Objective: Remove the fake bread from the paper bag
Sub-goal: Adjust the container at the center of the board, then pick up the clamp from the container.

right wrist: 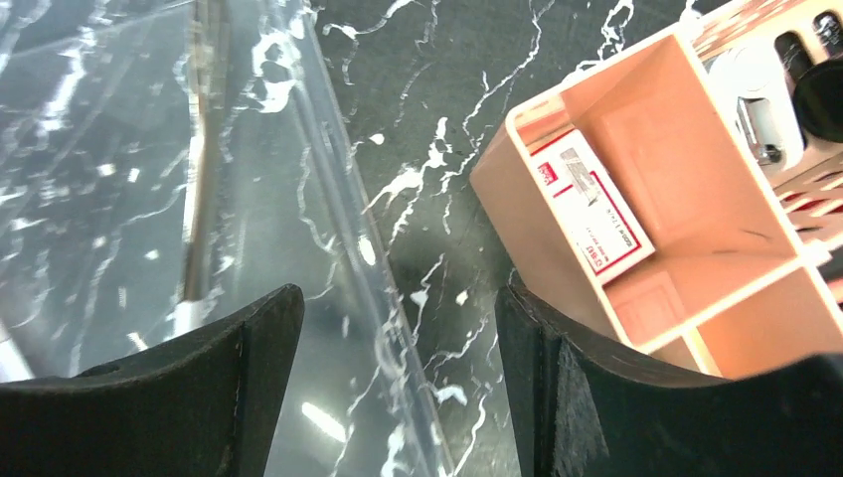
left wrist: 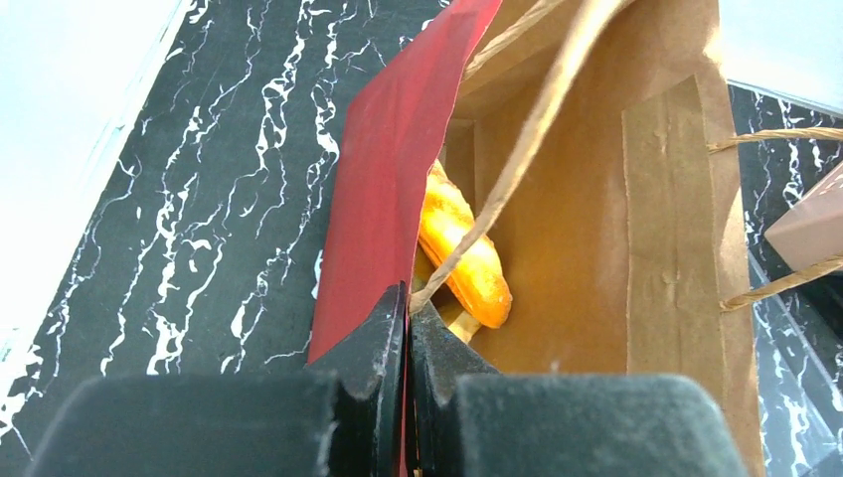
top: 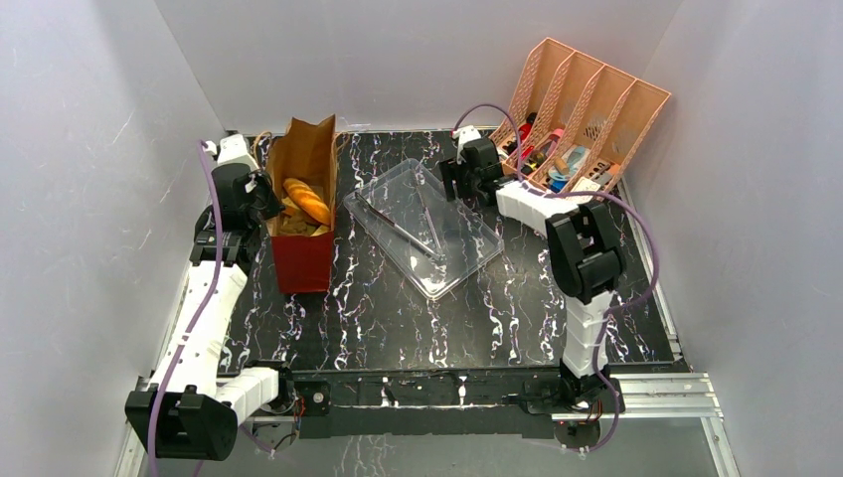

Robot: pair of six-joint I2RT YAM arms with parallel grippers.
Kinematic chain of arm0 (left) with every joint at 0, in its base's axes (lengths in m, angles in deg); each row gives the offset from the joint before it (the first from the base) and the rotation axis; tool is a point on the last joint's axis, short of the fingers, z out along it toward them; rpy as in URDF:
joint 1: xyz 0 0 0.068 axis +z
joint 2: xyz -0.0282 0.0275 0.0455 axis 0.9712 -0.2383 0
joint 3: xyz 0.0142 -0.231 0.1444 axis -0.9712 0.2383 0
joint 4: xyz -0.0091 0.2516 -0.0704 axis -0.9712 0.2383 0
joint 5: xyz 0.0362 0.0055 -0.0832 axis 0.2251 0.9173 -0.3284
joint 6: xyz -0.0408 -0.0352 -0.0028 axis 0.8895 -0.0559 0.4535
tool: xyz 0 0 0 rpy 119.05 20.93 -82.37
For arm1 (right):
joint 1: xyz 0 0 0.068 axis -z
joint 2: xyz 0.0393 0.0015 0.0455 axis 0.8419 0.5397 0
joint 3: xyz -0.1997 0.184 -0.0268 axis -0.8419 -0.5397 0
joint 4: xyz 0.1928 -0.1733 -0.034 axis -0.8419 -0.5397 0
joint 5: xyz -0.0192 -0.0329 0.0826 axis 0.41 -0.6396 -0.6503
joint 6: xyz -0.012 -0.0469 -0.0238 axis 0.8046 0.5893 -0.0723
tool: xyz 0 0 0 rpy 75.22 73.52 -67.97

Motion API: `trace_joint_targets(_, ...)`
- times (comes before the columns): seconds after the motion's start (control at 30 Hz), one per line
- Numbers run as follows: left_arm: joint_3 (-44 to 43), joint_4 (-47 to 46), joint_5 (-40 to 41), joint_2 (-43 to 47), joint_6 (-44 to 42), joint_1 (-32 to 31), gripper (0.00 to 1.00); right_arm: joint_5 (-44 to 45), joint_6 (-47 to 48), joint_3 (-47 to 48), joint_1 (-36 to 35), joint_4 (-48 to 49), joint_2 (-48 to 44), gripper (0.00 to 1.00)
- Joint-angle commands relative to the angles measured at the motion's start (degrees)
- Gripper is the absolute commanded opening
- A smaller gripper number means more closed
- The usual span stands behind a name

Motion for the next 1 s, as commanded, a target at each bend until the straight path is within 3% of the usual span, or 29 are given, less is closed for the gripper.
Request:
trace_joint_targets(0.0, -3.5, -3.3, -0.6, 0.8, -4.4, 0.2, 0.0, 1.1, -1.2, -4.1, -3.1, 3.0, -8.0, 0.7)
trace_joint_targets(0.4, -10.0, -2.7, 7.5, 0.2, -6.0, 0.2, 0.0, 1.8, -1.2, -21.6, -12.5, 13.3, -20.9, 0.71)
trace_joint_targets(0.97, 1.7, -7.8, 12.2, 6.9, -3.2, 0.2, 0.0, -2.4, -3.5, -19.9, -14.2, 12.6, -11.9, 0.83)
